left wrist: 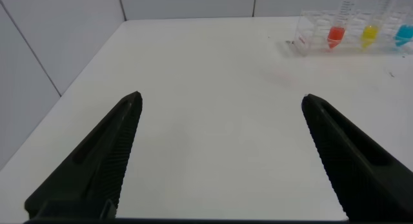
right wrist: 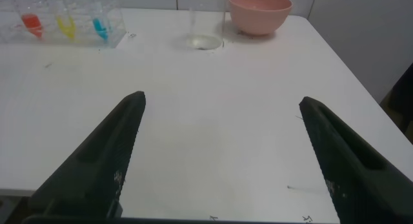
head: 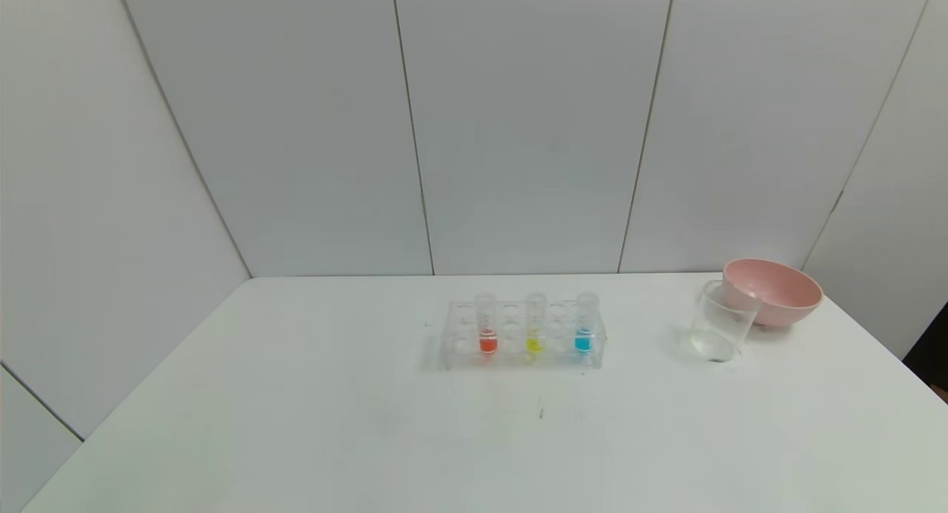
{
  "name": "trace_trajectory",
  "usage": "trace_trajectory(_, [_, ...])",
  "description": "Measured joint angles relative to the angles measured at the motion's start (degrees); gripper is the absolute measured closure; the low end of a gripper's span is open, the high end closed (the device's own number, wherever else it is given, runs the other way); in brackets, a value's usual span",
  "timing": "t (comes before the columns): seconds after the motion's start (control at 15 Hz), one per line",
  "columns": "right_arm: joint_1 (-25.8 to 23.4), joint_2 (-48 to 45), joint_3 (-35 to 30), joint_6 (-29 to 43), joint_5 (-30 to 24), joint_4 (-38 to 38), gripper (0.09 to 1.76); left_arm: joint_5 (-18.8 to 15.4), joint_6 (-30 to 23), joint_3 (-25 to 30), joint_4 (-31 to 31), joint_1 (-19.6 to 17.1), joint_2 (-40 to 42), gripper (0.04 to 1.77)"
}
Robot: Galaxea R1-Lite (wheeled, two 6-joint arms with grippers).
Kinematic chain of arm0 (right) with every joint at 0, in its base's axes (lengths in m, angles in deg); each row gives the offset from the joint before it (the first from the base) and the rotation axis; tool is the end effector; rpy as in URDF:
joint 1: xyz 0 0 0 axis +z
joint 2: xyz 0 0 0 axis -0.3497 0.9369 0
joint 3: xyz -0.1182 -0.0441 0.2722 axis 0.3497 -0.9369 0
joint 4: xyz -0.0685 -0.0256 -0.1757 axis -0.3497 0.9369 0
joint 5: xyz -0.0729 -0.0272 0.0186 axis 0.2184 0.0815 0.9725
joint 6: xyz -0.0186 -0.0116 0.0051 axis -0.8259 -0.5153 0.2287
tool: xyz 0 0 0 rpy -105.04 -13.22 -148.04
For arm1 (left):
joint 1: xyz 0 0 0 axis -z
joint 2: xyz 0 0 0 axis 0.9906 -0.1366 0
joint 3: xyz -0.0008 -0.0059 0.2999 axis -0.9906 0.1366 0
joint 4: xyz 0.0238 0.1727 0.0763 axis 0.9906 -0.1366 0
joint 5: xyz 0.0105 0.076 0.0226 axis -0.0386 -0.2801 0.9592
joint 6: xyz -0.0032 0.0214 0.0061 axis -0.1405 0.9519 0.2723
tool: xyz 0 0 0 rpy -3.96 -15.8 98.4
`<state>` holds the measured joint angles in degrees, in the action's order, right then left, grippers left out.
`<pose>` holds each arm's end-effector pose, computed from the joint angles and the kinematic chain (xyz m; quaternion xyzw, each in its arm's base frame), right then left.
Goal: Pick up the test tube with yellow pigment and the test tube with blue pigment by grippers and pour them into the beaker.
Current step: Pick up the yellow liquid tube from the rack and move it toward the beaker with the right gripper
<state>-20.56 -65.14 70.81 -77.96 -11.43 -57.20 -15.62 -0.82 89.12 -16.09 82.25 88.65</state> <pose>-0.0228 0.0001 0.0749 -0.0029 0.0029 0.0014 1.0000 -0.0225 0.0001 0.0757 -0.0021 0.0012 -0.0009 1.0000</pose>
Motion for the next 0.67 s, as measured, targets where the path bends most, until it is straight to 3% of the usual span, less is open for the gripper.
trace_trajectory(0.67, [-0.01,0.0,0.0,0.28,0.09,-0.38,0.14,0.0,0.0,0.0,0.0,0.0,0.0,0.05])
